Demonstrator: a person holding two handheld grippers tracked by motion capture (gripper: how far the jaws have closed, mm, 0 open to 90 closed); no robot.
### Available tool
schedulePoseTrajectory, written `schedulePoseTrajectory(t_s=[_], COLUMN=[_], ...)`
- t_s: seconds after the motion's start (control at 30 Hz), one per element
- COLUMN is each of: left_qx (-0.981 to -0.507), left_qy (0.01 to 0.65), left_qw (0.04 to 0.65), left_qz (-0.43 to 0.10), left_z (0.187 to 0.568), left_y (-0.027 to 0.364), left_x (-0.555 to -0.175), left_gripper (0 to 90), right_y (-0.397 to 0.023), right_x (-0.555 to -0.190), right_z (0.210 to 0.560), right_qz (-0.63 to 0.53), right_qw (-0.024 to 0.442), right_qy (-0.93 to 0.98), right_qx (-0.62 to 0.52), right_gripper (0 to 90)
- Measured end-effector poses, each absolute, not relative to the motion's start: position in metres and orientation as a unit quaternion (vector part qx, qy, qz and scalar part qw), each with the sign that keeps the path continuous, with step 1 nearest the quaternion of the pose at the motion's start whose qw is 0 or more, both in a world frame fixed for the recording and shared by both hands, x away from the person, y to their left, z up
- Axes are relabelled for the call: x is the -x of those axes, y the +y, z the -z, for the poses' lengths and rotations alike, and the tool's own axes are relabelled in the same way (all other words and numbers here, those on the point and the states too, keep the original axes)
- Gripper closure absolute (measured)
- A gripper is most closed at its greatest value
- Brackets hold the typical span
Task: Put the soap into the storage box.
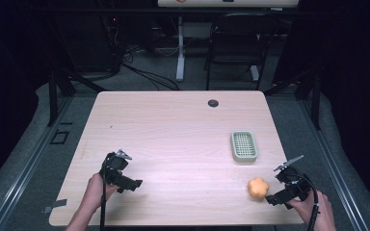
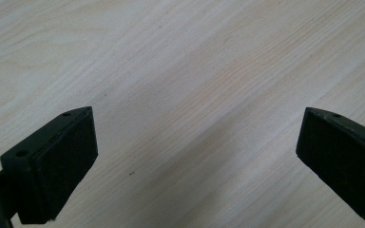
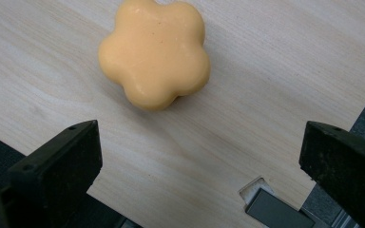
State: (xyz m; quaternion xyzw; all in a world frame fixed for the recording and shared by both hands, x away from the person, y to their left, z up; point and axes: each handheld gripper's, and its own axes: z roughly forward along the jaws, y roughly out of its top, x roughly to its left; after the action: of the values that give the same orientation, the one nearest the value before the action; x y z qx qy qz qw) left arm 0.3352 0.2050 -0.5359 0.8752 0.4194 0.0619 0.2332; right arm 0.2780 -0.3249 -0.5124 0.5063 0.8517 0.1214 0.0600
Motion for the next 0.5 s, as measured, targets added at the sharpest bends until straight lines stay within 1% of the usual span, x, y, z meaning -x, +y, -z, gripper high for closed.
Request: schedulePoseTrajectory(t_s=[0.43,0.5], left_qx=[-0.875,-0.875], left_qy=[0.419,0.419], left_qw=[0.234,0.235], left_qz=[-0.061,-0.062], left_z=[0.5362,0.5362], left_y=[0.2051,0.2049], left_x=[-0.3352,-0.3353], left_gripper=[0.0,0.0], right_y=[-0.3193,-0.3186], right_x=[-0.2776,-0.2788], right_z=[0.5145,0.5117], right_qz=[-0.124,-0.11], right_qw=[0.062,0.059], right_qy=[0.854,0.863], right_qx=[-0.502,-0.49], right_gripper=[0.0,0.0])
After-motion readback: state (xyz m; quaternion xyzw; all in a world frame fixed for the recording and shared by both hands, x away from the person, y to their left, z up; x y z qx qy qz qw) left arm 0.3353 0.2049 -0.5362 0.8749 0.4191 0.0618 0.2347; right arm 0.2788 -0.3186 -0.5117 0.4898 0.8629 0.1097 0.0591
